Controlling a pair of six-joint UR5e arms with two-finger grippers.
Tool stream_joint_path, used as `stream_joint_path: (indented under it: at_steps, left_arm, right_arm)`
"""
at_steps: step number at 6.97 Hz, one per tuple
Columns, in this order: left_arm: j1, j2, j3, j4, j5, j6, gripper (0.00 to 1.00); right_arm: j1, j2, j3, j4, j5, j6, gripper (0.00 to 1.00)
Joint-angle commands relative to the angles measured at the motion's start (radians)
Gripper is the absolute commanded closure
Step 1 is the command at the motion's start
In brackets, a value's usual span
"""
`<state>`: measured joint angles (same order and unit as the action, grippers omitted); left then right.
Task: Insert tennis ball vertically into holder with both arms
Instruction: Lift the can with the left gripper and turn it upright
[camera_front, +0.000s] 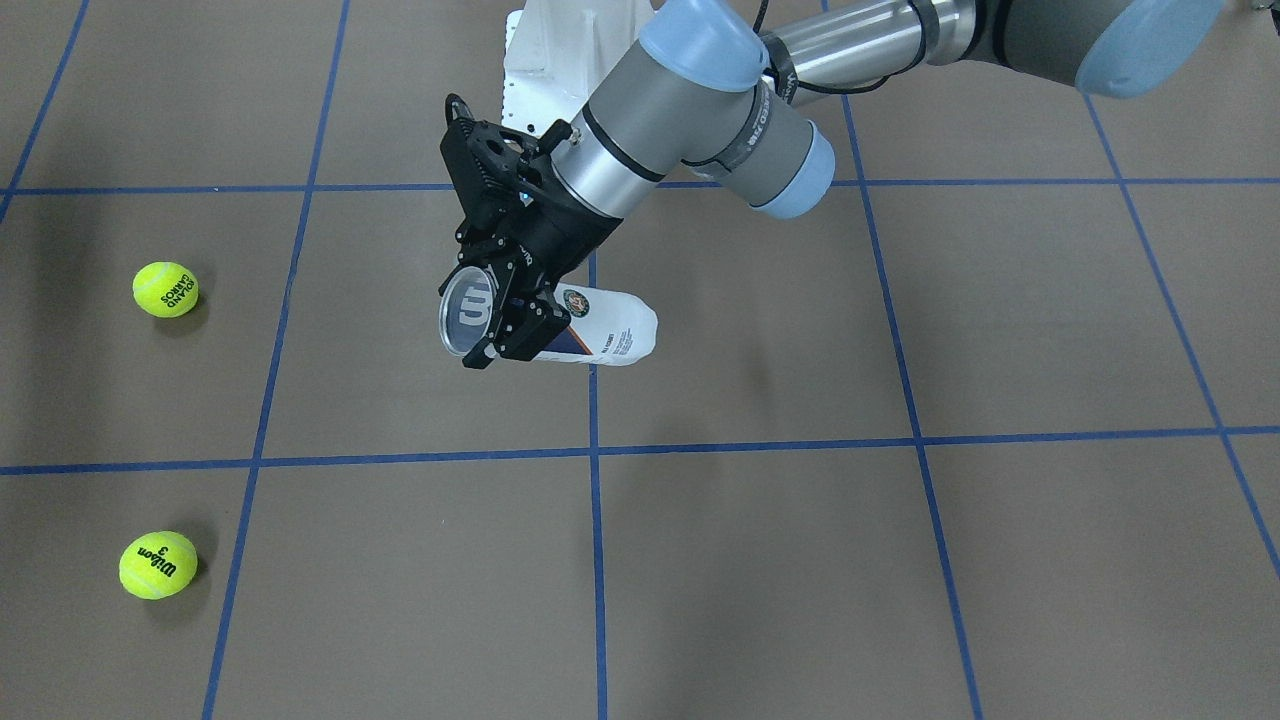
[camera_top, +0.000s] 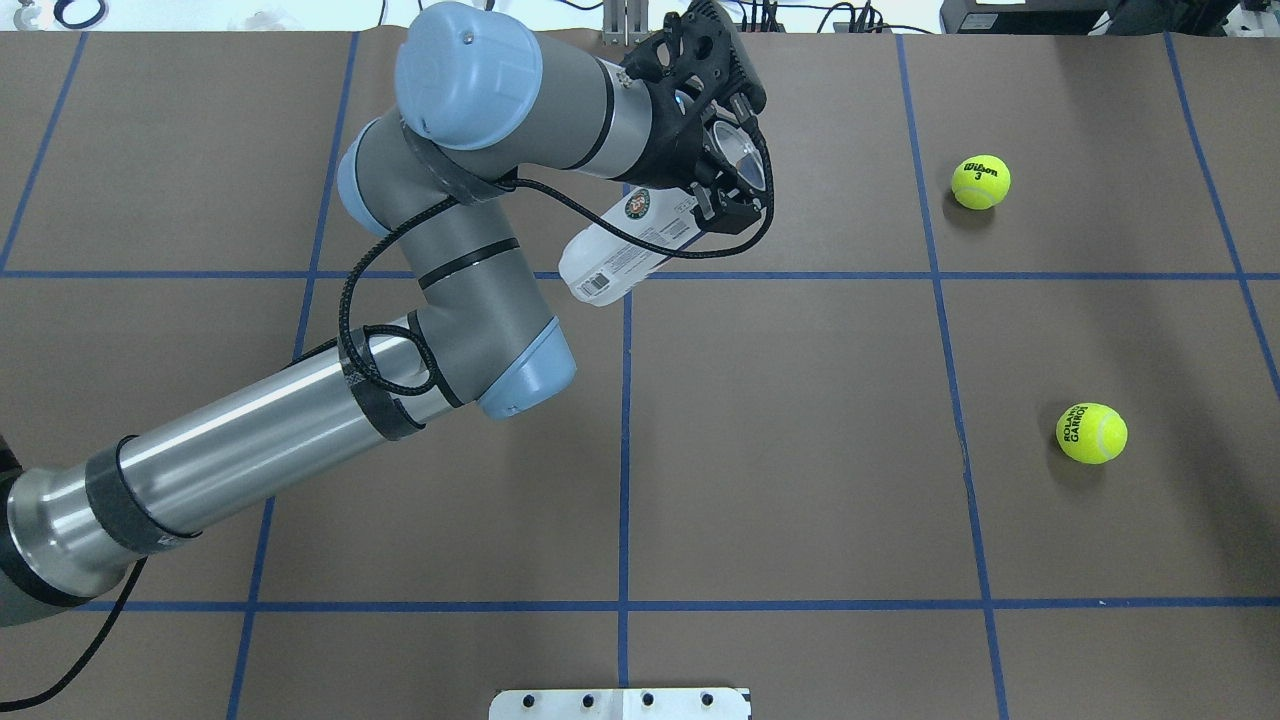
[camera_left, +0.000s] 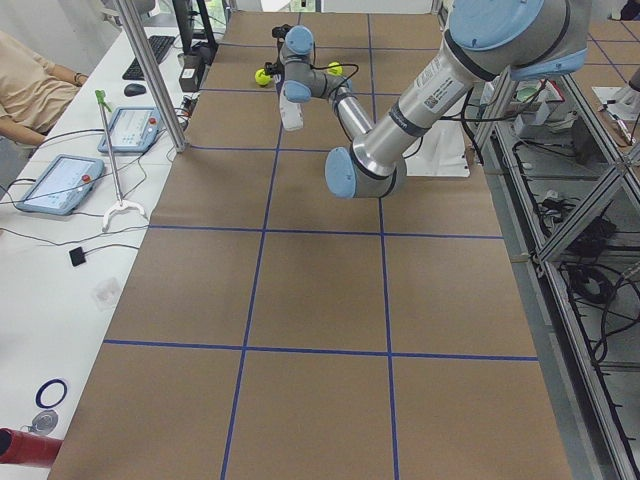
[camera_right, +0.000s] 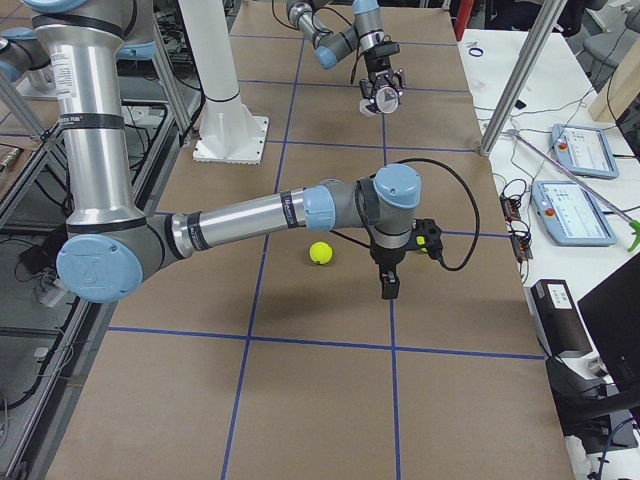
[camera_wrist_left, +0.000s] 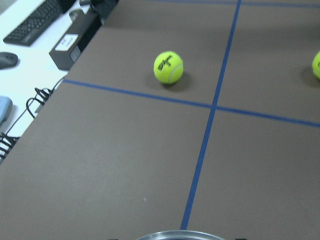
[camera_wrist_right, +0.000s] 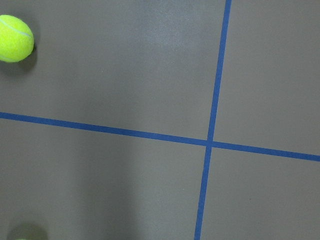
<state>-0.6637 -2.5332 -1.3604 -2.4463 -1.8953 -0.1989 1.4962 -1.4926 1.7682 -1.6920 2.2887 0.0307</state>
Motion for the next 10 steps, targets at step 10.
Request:
stream_joint_path:
  at_steps: [10]
  left_arm:
    - [0.157, 0.123, 0.342, -1.189, 0.363, -0.171, 0.22]
  right_arm:
    - [0.001, 0.008, 0.007, 0.000, 0.000, 0.000, 0.00]
